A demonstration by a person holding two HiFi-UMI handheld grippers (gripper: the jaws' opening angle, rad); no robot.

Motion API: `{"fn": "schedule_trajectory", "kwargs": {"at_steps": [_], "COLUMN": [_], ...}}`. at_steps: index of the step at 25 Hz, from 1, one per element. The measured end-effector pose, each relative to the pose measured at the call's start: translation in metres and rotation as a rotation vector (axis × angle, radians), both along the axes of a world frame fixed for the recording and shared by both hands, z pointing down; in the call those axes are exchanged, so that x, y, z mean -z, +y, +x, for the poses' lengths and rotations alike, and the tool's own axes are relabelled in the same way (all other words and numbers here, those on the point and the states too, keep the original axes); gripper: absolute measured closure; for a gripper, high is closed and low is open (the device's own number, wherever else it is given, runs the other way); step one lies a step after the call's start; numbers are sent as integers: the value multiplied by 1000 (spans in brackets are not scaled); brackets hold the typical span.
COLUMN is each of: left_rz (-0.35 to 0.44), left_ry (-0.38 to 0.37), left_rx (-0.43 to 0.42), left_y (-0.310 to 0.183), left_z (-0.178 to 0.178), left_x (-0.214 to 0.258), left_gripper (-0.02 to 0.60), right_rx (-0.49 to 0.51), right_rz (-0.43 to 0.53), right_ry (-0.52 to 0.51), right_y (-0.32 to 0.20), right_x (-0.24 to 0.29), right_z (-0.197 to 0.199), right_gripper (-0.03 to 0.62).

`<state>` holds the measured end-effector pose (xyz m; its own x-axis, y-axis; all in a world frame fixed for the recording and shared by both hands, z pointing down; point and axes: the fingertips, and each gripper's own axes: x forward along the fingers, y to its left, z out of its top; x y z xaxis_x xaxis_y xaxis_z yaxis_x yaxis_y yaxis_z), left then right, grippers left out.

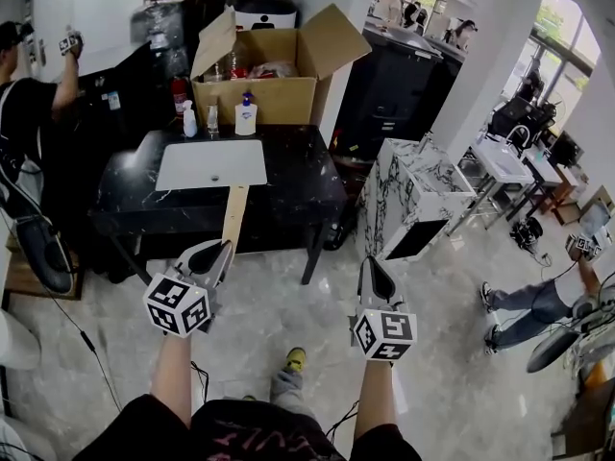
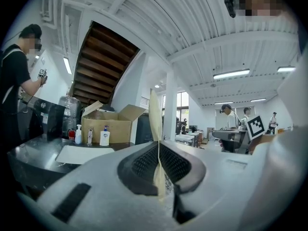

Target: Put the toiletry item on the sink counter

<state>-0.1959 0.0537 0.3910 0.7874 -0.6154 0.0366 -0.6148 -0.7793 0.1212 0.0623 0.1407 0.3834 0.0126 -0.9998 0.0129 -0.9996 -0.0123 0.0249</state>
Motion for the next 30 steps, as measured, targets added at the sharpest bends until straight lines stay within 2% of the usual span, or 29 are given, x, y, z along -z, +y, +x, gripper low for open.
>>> {"fn": "schedule_trajectory", "kwargs": {"at_steps": [13,30], "left_rz": [-23,-55], "left_ry": [-25,-46], "left_rx": [7,81], "left_y": [-77,-218], "left_z": [47,134], "left_x": [-13,-18], "left_gripper": [572,572], "right_rx": [13,92], "right_rz": [-7,-44], "right_ry": [-32,-47], "right_y": [-86,-244], "right_x": [-11,-22], "right_z": [46,138], "right_gripper": [592,592]}}
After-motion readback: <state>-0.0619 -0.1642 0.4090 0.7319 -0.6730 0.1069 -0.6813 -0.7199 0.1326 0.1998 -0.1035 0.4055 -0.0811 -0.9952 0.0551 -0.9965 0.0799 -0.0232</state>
